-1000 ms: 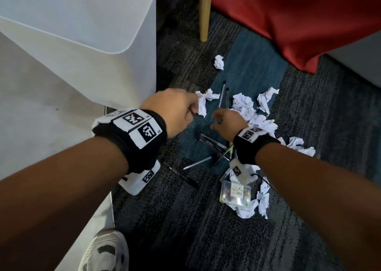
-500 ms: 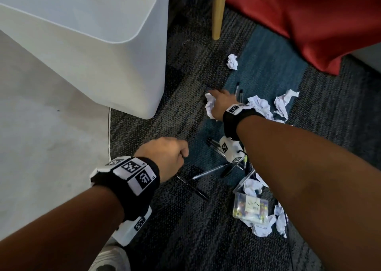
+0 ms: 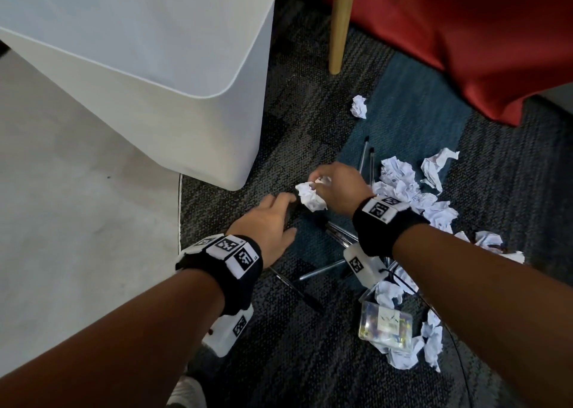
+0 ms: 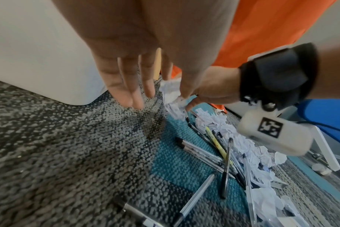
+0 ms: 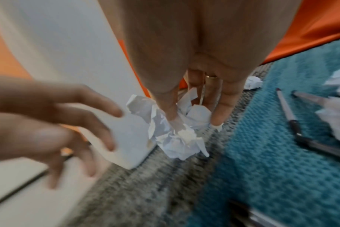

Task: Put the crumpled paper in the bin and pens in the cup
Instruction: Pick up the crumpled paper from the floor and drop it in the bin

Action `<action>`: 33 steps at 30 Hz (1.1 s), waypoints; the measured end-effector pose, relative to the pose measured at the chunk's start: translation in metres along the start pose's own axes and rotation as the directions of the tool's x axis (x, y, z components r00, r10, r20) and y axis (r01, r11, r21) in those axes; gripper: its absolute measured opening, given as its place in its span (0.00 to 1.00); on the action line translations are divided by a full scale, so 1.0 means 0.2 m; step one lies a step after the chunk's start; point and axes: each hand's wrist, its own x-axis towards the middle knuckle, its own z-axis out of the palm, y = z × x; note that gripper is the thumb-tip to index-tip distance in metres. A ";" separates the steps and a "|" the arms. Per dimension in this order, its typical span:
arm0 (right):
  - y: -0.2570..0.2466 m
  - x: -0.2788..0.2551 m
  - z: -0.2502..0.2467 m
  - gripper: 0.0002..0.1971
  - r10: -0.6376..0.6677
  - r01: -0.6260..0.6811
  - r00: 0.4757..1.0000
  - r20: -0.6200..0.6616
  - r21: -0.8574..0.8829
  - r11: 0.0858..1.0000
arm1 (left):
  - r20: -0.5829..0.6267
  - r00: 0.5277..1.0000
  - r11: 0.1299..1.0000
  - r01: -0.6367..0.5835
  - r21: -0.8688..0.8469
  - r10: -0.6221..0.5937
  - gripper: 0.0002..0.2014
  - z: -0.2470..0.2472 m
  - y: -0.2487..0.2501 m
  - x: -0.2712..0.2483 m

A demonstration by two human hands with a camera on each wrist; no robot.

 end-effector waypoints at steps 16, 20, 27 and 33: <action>-0.21 -0.28 -0.31 0.13 -0.111 0.232 0.934 -0.339 0.341 0.911 | -0.365 0.906 0.921 -0.311 -0.235 0.213 0.08 -0.34 0.36 0.04; -0.30 -0.28 -0.47 0.12 -0.088 0.325 0.877 -0.472 0.448 0.833 | -0.361 0.856 0.918 -0.396 0.004 0.370 0.08 -0.60 0.45 -0.04; -0.50 -0.29 -0.60 0.06 -0.105 0.421 0.825 -0.555 0.481 0.769 | -0.641 0.668 0.884 -0.465 0.037 0.378 0.10 -1.13 0.46 -0.21; -0.73 -0.24 -0.67 0.11 -0.202 0.561 0.780 -0.592 0.518 0.646 | -0.612 0.785 0.987 0.005 0.162 0.097 0.08 -1.25 0.10 -0.18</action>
